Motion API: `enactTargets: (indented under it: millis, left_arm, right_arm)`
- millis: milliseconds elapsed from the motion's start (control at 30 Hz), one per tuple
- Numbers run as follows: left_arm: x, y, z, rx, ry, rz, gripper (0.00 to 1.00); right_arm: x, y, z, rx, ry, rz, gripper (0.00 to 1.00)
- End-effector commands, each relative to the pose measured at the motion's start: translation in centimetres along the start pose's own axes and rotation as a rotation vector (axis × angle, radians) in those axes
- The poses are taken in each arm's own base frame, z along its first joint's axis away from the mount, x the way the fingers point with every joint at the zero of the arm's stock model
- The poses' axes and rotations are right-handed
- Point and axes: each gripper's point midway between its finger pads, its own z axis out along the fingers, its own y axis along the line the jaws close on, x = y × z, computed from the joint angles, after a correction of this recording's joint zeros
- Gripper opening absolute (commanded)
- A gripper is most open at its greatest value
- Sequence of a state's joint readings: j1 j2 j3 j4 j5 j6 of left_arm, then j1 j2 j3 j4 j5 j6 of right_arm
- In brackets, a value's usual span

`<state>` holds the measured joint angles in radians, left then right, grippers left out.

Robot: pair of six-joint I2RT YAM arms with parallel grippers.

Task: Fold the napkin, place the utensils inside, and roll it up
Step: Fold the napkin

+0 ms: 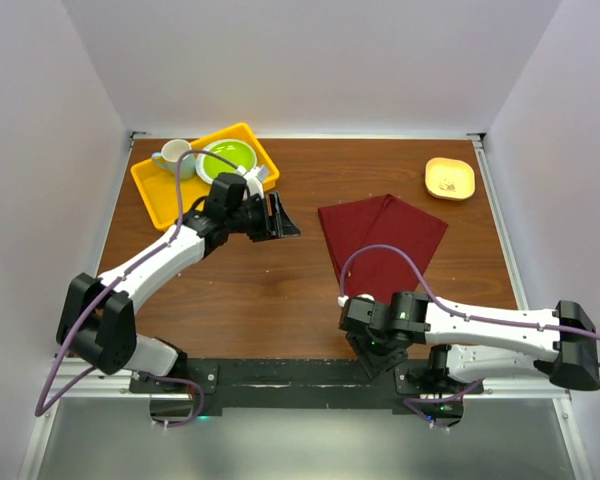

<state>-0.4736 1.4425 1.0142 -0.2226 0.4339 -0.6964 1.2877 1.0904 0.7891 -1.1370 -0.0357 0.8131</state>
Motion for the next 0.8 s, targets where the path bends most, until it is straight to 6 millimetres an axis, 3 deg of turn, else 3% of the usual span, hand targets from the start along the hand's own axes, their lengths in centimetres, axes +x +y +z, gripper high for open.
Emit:
enactTargets:
  millis: [0, 200, 433, 767]
  left_arm:
    - [-0.7, -0.5, -1.9, -0.009, -0.073, -0.017, 0.6]
    - [-0.8, -0.6, -2.5, -0.014, -0.088, -0.017, 0.6]
    - [-0.9, -1.2, -2.1, 0.014, -0.081, -0.032, 0.6]
    - [-1.1, -1.1, -2.3, 0.008, -0.075, -0.013, 0.6]
  right_arm:
    - [-1.1, 1.2, 1.2, -0.029, -0.043, 0.054, 0.46]
    - [-1.1, 1.0, 3.2, -0.036, -0.058, 0.097, 0.45]
    - [-1.8, 1.0, 5.1, 0.016, -0.052, 0.102, 0.34]
    - [-1.7, -0.9, 5.8, 0.137, -0.041, 0.107, 0.32]
